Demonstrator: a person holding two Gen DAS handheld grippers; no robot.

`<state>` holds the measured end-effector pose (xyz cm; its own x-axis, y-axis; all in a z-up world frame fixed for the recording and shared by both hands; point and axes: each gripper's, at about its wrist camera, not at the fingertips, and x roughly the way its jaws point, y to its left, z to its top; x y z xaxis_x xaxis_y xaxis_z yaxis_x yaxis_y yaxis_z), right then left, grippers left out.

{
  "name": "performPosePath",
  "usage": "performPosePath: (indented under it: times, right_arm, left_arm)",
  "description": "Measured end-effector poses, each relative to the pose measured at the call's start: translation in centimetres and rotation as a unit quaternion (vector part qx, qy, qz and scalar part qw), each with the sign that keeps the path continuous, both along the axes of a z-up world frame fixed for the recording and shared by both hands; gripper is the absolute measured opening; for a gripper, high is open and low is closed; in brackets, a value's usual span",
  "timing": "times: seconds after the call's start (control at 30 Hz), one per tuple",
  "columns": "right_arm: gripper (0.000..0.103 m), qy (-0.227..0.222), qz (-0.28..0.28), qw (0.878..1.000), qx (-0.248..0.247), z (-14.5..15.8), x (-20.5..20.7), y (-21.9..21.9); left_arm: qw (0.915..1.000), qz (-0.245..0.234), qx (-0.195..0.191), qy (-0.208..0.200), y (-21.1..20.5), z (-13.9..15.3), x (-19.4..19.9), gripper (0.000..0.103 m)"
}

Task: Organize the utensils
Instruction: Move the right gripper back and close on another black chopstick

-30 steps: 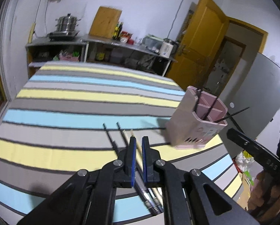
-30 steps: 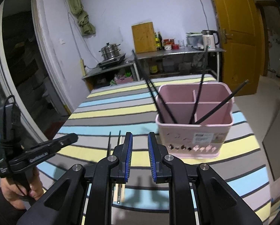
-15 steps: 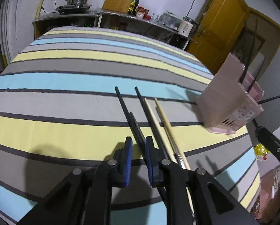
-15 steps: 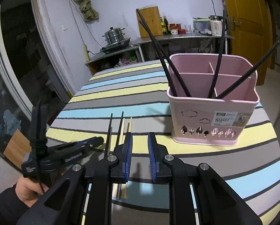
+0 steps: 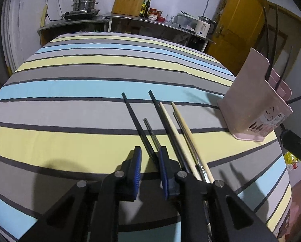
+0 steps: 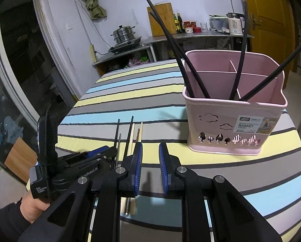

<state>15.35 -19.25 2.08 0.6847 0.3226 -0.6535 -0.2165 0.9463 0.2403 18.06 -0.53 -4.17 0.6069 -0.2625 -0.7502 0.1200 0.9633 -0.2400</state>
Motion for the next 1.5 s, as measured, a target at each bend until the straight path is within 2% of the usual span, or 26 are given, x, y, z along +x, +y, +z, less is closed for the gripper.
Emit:
performPosePath:
  times: [0.17, 0.3, 0.4, 0.67, 0.83, 1.07, 1.27, 1.5]
  right_arm:
    - [0.017, 0.001, 0.000, 1.000, 0.002, -0.2, 0.0, 0.1]
    - [0.017, 0.004, 0.004, 1.000, 0.001, -0.4, 0.1, 0.5]
    - [0.017, 0.008, 0.009, 1.000, 0.004, -0.8, 0.3, 0.9]
    - [0.017, 0.031, 0.050, 0.998, 0.008, -3.0, 2.2, 4.3]
    - [0.017, 0.054, 0.082, 0.995, 0.009, -4.9, 4.6, 6.9]
    - [0.017, 0.083, 0.099, 0.992, -0.001, -7.2, 7.6, 9.0]
    - [0.017, 0.091, 0.089, 0.992, -0.004, -7.9, 9.0, 8.8]
    - [0.017, 0.092, 0.086, 0.992, -0.026, -7.8, 9.5, 9.3]
  left_arm:
    - [0.9999, 0.003, 0.011, 0.003, -0.3, 0.0, 0.2, 0.020]
    - [0.9997, 0.000, 0.024, 0.004, -0.5, 0.1, 0.9, 0.014]
    - [0.9998, -0.007, 0.012, 0.014, 0.3, 0.1, 1.1, 0.011]
    - [0.9996, 0.000, 0.017, 0.020, 3.8, 0.1, 0.5, 0.011]
    - [0.9997, 0.002, 0.001, 0.025, 5.1, 0.1, 0.5, 0.011]
    - [0.9993, 0.006, -0.025, 0.027, 5.6, -0.1, 0.7, 0.011]
    - [0.9983, 0.014, -0.049, 0.030, 6.2, -0.3, 1.3, 0.011]
    - [0.9982, 0.024, -0.046, 0.031, 5.9, -0.3, 1.8, 0.011]
